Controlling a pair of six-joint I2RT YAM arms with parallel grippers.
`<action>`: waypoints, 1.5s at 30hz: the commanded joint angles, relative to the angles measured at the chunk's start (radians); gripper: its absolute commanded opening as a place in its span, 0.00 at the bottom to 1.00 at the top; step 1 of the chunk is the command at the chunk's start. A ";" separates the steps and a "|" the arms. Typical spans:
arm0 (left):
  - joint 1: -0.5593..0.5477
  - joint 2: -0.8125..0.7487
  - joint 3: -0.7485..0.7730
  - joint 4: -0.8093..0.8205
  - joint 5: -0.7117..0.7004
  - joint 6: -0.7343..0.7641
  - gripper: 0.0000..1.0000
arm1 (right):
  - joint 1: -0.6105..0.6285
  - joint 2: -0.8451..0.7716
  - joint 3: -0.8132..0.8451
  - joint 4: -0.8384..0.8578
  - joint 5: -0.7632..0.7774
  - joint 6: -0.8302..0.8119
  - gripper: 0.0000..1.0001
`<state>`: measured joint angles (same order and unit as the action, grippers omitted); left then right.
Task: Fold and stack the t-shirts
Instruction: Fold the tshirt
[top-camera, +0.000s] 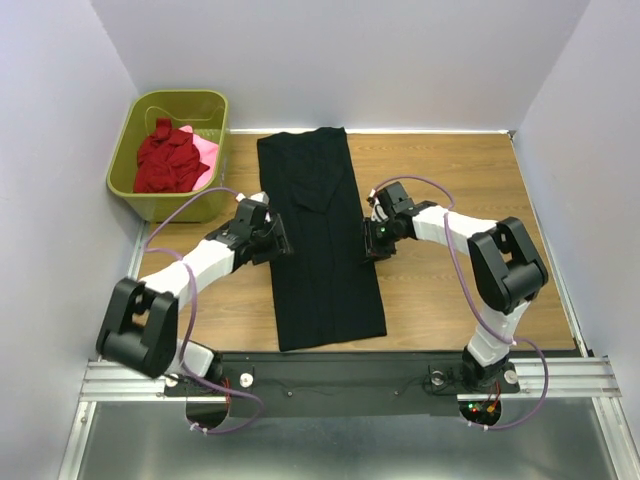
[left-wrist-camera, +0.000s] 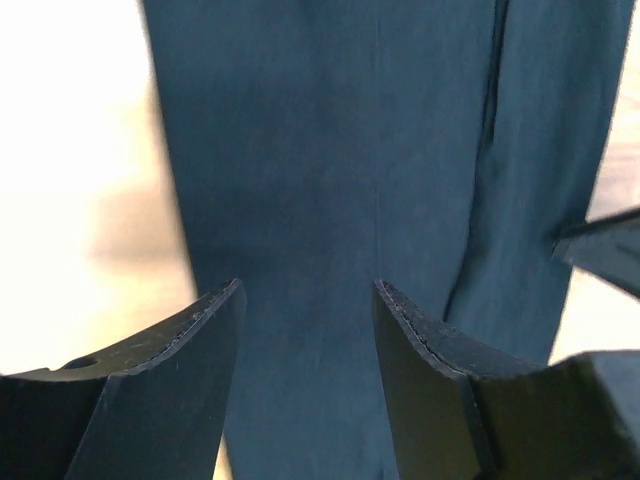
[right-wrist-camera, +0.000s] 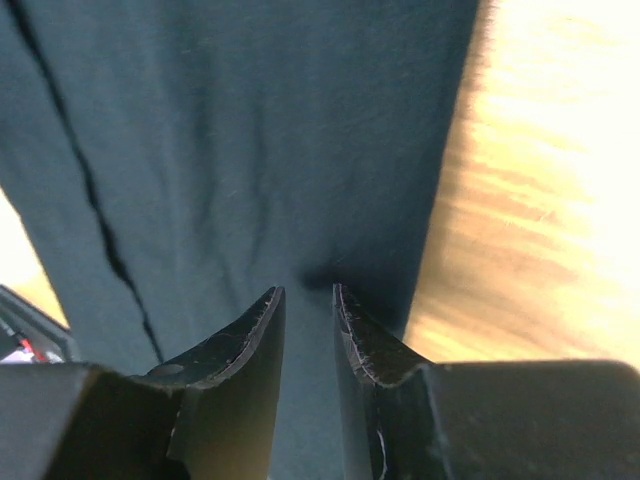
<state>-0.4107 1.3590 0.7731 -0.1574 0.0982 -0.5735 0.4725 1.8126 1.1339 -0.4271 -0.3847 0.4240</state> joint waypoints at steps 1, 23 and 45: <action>-0.002 0.095 0.071 0.102 0.009 0.041 0.64 | -0.002 0.043 0.056 0.048 0.027 -0.011 0.32; -0.005 0.321 0.416 -0.037 -0.067 0.086 0.68 | -0.092 0.059 0.141 0.037 0.095 -0.025 0.32; -0.438 -0.114 0.028 -0.541 -0.155 -0.242 0.68 | -0.087 -0.449 -0.278 -0.160 0.247 -0.013 0.75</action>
<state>-0.8272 1.2121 0.7929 -0.6594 -0.0437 -0.7692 0.3809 1.4334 0.8715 -0.5797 -0.1642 0.4088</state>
